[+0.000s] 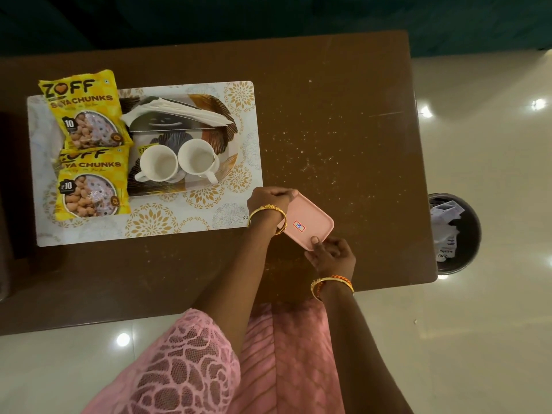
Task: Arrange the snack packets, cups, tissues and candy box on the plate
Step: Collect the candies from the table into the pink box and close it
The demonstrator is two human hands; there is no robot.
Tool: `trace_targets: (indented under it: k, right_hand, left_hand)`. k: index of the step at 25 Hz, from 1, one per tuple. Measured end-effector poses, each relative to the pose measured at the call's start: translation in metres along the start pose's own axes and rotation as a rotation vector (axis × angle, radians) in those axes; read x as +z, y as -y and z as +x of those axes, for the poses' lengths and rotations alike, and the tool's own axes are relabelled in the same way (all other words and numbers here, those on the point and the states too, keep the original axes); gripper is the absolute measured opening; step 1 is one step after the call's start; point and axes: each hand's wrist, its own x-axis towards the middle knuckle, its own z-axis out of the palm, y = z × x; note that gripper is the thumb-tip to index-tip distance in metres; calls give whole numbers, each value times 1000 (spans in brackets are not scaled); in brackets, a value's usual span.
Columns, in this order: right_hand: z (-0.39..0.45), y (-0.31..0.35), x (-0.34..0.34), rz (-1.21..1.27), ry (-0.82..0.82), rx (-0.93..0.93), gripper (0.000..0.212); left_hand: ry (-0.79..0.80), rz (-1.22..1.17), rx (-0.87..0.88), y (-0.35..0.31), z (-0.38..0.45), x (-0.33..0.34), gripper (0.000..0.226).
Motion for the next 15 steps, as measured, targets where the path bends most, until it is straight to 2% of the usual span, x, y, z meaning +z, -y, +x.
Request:
trace_targets:
  k: [6, 12, 15]
  right_hand:
    - [2, -1, -1, -98, -7, -38, 25]
    - [6, 8, 1, -50, 23, 46, 27]
    - [11, 10, 1, -92, 47, 80, 33]
  left_hand:
    - [16, 0, -59, -2, 0, -2, 27]
    - [-1, -44, -5, 11, -14, -2, 35]
    - [44, -41, 3, 23, -19, -10, 34]
